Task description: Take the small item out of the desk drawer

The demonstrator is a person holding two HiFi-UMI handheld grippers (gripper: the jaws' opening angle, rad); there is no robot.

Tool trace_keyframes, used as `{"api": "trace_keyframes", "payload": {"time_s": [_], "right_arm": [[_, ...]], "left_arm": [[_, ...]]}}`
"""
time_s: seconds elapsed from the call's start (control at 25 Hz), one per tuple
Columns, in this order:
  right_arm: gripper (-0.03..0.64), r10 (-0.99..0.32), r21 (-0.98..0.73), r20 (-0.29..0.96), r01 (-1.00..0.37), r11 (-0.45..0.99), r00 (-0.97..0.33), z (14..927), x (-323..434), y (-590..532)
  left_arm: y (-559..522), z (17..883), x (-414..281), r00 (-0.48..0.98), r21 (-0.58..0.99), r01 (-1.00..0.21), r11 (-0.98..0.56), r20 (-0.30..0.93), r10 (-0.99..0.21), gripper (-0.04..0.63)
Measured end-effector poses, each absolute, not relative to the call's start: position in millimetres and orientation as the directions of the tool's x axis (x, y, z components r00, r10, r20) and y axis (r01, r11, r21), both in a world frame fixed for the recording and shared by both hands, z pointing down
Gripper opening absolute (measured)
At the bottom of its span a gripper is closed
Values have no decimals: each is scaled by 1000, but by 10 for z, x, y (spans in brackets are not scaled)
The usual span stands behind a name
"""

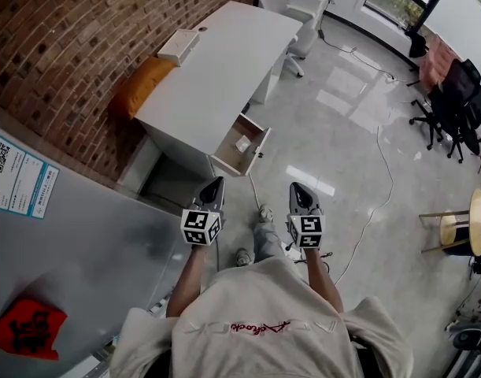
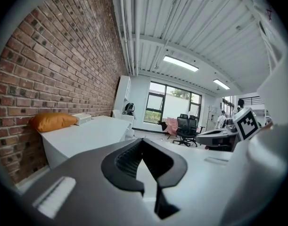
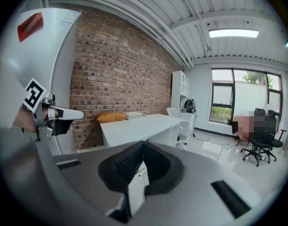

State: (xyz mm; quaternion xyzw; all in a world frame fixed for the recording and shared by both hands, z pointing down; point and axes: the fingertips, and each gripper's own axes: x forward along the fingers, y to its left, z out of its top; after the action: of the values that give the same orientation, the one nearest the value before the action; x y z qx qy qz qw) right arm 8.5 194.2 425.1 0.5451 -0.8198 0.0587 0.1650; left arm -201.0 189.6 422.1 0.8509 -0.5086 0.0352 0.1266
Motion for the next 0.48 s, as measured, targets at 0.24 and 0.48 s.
{"api": "trace_keyframes", "payload": {"time_s": [0.24,0.48], "right_arm": [[12,-877,71,335,-918,389,-345,4318,169,1775],[12,-874,54,337,-920,389,-349,4403,286,1415]], "left_arm": [[1717,4269,-1926,485,174,-873,-456,200,-851,9],[1352,4283,-1792,487,158,-873,-462,208,-848,9]]}}
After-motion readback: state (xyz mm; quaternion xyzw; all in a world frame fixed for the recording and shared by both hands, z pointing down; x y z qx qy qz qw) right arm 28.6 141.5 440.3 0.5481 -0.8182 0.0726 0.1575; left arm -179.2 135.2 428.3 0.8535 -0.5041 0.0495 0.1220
